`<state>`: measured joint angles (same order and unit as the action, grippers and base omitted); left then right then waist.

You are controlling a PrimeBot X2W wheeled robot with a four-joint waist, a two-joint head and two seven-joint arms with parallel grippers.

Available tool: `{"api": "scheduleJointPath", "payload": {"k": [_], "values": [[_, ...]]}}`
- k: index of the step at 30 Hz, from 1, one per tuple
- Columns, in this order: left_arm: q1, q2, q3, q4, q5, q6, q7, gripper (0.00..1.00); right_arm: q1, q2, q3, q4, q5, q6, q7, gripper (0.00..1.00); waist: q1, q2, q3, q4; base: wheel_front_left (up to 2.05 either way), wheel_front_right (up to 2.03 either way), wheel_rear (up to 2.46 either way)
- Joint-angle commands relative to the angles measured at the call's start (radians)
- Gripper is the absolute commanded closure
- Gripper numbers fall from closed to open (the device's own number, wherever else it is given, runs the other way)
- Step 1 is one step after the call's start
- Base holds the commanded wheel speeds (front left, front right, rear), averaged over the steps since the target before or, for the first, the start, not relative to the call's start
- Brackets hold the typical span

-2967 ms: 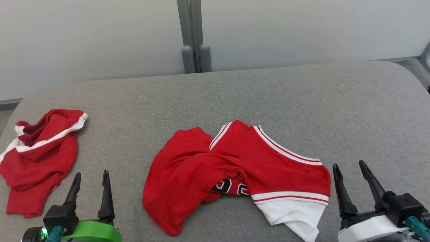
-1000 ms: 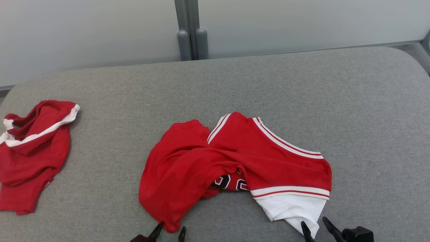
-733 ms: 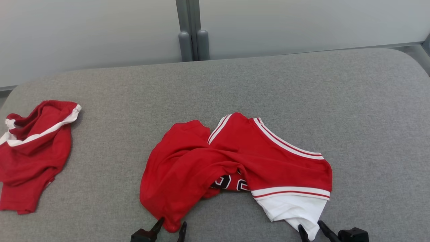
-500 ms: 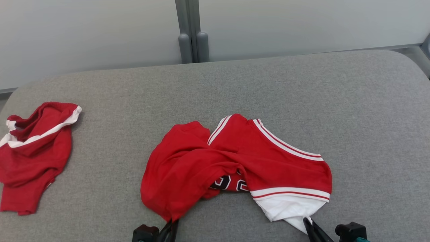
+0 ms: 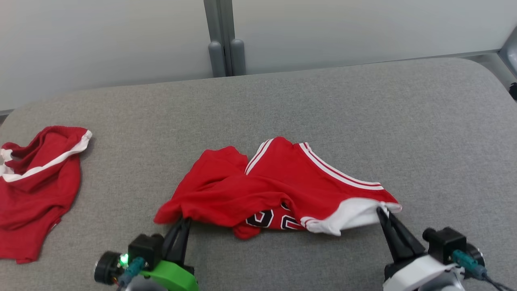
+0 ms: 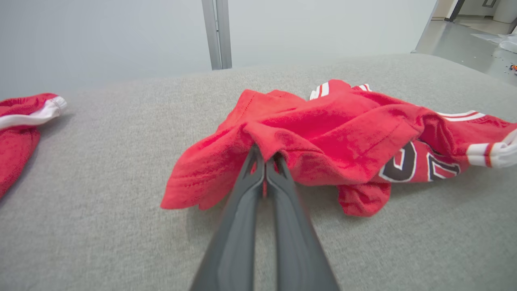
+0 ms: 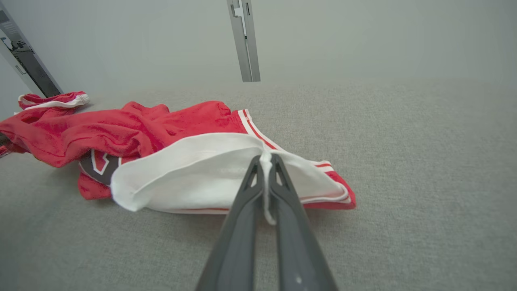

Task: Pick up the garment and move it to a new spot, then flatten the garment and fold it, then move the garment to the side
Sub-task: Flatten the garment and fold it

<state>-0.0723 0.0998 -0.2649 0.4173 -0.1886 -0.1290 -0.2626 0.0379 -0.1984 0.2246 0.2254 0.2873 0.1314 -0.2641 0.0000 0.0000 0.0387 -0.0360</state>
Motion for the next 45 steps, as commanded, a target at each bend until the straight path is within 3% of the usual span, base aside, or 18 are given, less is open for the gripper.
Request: {"api": "scheduleJointPath", "payload": {"k": [1, 5, 11, 20, 25, 30, 37, 41, 45], "values": [[-0.043, 0.019, 0.001, -0.017, 0.007, -0.002, -0.003, 1.00, -0.042, -0.014, 0.004, -0.015, -0.007, -0.001, 0.000, 1.00, 0.0000, 0.0000, 0.008, -0.001, 0.00, 0.00, 0.00], [-0.174, 0.079, -0.038, -0.025, 0.014, -0.002, -0.003, 1.00, -0.183, -0.061, 0.029, -0.027, 0.000, -0.001, 0.000, 1.00, 0.0000, 0.0000, 0.042, -0.004, 0.00, 0.00, 0.00], [-0.503, 0.183, -0.140, 0.017, -0.046, -0.002, 0.017, 1.00, -0.491, -0.110, 0.075, 0.019, 0.058, -0.001, 0.000, 1.00, 0.0000, 0.0000, 0.164, -0.013, 0.00, 0.00, 0.00], [-1.108, 0.298, -0.327, 0.176, -0.212, -0.001, 0.131, 1.00, -1.127, -0.156, 0.171, 0.318, 0.216, -0.002, 0.053, 1.00, 0.0000, 0.0000, 0.347, -0.044, 0.00, 0.00, 0.00], [-1.413, 0.263, -0.355, 0.332, -0.309, -0.001, 0.130, 1.00, -1.466, -0.143, 0.162, 0.525, 0.248, -0.001, 0.064, 1.00, 0.0000, 0.0000, 0.357, -0.054, 0.00, 0.00, 0.00], [-1.618, 0.226, -0.362, 0.456, -0.341, -0.001, 0.085, 1.00, -1.694, -0.110, 0.149, 0.680, 0.225, -0.001, 0.028, 1.00, 0.0000, 0.0000, 0.348, -0.071, 0.00, 0.00, 0.00], [-1.717, 0.207, -0.435, 0.543, -0.368, -0.001, 0.046, 1.00, -1.793, -0.093, 0.187, 0.767, 0.247, -0.001, 0.004, 1.00, 0.0000, 0.0000, 0.390, -0.090, 0.00, 0.00, 0.00], [-1.680, 0.223, -0.482, 0.578, -0.391, -0.001, 0.027, 1.00, -1.744, -0.099, 0.217, 0.769, 0.278, -0.001, 0.000, 1.00, 0.0000, 0.0000, 0.435, -0.094, 0.00, 0.00, 0.00], [-1.610, 0.248, -0.519, 0.566, -0.416, -0.001, 0.002, 1.00, -1.659, -0.125, 0.216, 0.695, 0.314, -0.002, -0.002, 1.00, 0.0000, 0.0000, 0.447, -0.095, 0.00, 0.00, 0.00]]}}
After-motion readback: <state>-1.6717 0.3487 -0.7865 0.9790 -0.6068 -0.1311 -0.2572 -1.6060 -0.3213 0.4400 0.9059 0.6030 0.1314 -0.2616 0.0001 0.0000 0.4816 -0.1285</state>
